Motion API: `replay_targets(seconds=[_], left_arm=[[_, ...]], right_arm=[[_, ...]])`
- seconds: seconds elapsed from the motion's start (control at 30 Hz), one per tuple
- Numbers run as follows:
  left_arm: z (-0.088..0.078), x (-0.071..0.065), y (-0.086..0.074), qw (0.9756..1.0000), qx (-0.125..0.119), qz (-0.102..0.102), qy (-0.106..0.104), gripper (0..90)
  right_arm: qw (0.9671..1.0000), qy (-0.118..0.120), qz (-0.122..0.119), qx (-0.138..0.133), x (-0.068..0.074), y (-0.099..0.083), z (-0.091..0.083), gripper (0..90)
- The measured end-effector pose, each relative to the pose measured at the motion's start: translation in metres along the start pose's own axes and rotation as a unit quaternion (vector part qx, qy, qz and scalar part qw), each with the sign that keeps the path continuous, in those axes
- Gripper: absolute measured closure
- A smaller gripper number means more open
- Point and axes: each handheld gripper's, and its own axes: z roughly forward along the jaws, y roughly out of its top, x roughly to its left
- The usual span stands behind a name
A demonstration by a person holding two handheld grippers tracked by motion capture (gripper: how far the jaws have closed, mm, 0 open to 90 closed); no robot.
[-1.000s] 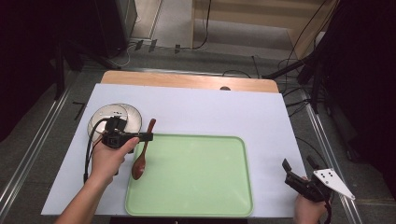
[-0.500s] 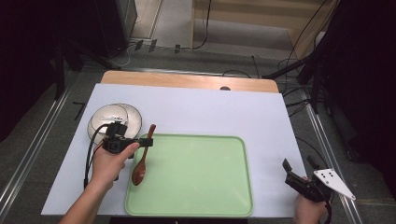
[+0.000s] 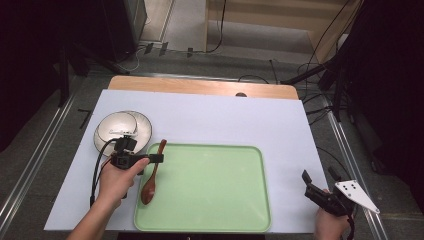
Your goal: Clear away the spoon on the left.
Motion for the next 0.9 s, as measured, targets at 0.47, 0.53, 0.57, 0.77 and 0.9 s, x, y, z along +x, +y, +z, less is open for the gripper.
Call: replay_targets(seconds=[0.47, 0.53, 0.57, 0.77, 0.9], left_arm=[[0.006, 0.010, -0.003, 0.9999, 0.004, -0.015, 0.000, 85.9], [0.008, 0.012, -0.003, 0.9998, 0.006, -0.020, -0.002, 85.9], [0.009, 0.013, -0.003, 0.9997, 0.007, -0.025, -0.001, 85.8], [0.010, 0.017, -0.003, 0.9994, 0.007, -0.032, 0.005, 84.2], [0.013, 0.019, -0.004, 0.9994, 0.008, -0.033, 0.010, 81.1]], right_arm=[[1.0000, 0.001, -0.002, 0.001, 0.000, 0.000, 0.000, 13.2], [1.0000, 0.000, -0.001, 0.000, 0.000, 0.000, 0.000, 13.2], [1.0000, 0.000, -0.002, 0.001, 0.000, 0.000, 0.000, 13.2], [1.0000, 0.000, -0.002, 0.000, -0.001, 0.000, 0.000, 13.2], [1.0000, 0.000, -0.002, 0.000, 0.000, 0.000, 0.000, 13.2]])
